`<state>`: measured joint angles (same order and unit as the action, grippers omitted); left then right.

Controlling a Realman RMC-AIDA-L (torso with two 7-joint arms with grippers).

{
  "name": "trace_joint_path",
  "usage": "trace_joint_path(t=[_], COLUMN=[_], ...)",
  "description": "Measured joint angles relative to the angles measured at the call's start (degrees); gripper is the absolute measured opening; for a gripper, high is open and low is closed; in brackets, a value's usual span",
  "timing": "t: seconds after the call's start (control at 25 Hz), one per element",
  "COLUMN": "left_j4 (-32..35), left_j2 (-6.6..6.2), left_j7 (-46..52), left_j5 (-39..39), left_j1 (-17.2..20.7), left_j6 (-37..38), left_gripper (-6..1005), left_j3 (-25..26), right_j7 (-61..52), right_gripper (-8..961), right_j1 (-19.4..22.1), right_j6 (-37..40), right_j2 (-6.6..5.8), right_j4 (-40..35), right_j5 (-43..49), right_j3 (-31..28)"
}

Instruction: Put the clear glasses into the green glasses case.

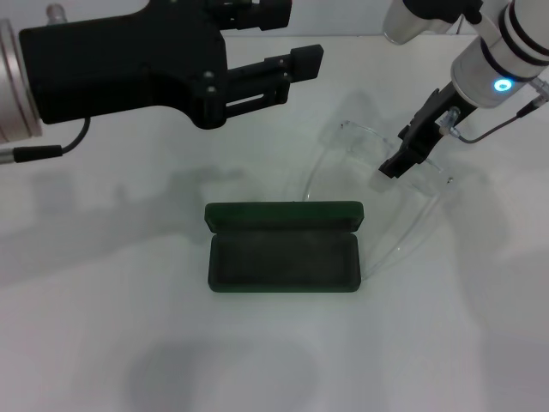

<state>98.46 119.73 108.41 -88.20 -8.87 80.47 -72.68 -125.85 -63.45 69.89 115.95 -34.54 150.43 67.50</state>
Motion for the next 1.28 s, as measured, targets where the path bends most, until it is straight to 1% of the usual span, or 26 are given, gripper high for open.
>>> trace_joint_path(t=[0.2,0.32,0.48,0.96,1.16,1.28], left_j4=[-0.7,-0.8,-0.8,-1.1,-1.8,-2.1], left_j2=[-0.05,-0.06,-0.05,0.04,0.06,0.06], left_j7=[0.0,0.0,0.0,-0.1,-0.1,-0.1], left_j5=[0.2,0.3,0.3,0.2,0.4,0.5], left_j1=[0.0,0.1,0.4,0.7,0.8,0.9], left_j6=[0.0,0.0,0.0,1.3,1.4,1.5], left_gripper=[530,526,522,507,501,497], left_j3=[0.0,0.0,-0.1,-0.1,-0.1,-0.1], right_j7=[0.0,0.0,0.0,0.0,0.2,1.2], right_gripper=[663,508,378,291,205,158], right_j1=[-0.2,-0.2,-0.1,1.3,2.6,4.9], right_j6=[-0.7,-0.7,-0.7,-2.6,-2.8,-3.4], right_j2=[0.00,0.00,0.15,0.13,-0.02,-0.02], right_j4=[1.1,1.1,1.1,2.0,1.1,-0.9], right_j5=[-0.1,-0.1,-0.1,-0.6,-0.9,-2.2], right_j3=[0.0,0.0,0.0,0.1,0.0,0.0])
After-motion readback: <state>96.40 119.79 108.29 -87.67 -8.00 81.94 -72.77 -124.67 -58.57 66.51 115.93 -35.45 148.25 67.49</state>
